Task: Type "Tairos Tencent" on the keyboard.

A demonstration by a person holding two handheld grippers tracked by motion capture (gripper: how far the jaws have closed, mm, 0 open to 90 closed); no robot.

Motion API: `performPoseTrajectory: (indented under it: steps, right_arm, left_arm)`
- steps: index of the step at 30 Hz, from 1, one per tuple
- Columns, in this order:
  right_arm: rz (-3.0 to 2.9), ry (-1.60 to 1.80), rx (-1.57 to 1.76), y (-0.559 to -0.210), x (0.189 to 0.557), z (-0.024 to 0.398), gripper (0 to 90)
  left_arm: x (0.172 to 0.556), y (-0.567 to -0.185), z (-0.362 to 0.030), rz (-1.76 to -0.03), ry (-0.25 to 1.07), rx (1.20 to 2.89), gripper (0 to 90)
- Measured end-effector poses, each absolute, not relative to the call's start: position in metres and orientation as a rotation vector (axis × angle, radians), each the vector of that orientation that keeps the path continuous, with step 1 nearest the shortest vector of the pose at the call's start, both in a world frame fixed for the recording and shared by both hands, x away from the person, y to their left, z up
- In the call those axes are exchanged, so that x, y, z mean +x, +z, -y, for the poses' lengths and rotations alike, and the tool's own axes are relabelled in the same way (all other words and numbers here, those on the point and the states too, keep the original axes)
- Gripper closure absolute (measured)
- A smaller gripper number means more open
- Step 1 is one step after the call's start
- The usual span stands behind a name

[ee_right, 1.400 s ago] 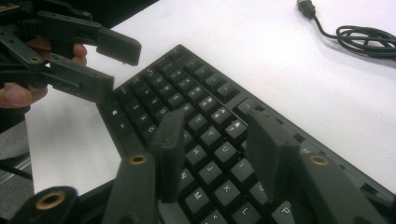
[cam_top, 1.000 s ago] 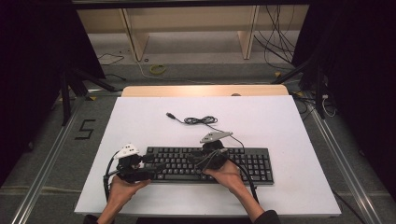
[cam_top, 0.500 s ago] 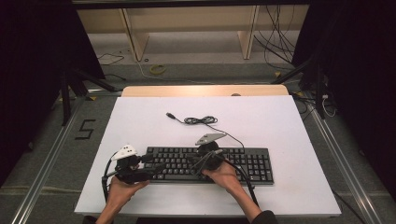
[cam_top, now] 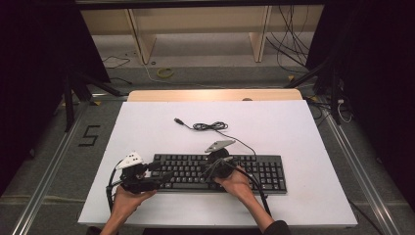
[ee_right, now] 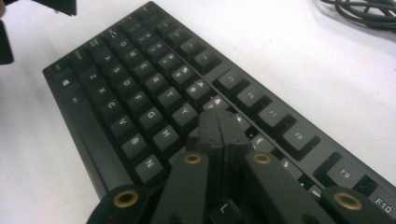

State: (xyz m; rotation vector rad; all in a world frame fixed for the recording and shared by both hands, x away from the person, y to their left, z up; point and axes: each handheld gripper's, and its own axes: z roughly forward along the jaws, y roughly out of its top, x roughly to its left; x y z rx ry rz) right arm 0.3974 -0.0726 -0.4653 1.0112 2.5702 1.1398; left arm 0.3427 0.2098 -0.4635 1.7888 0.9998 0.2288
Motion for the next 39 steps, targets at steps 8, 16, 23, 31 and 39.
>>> performPoseTrajectory:
  steps: [8, 16, 23, 31, 39]
  right_arm:
    - [-2.576, 1.132, 1.028, -0.470, 0.400, 0.074, 90.0]
    - [-2.580, 1.123, 1.031, -0.472, 0.400, 0.073, 90.0]
    - [-2.593, 1.099, 1.038, -0.475, 0.400, 0.073, 90.0]
    - [-2.581, 1.113, 1.049, -0.475, 0.399, 0.074, 90.0]
    - [-2.542, 1.208, 1.054, -0.465, 0.397, 0.082, 87.5]
  left_arm:
    - [0.343, -0.464, -0.210, -1.002, 0.230, 1.790, 29.0]
    - [0.343, -0.464, -0.211, -1.005, 0.230, 1.792, 29.0]
    - [0.343, -0.464, -0.211, -1.009, 0.232, 1.794, 29.1]
    - [0.344, -0.465, -0.211, -1.012, 0.231, 1.795, 29.1]
    - [0.345, -0.466, -0.210, -1.010, 0.228, 1.800, 29.1]
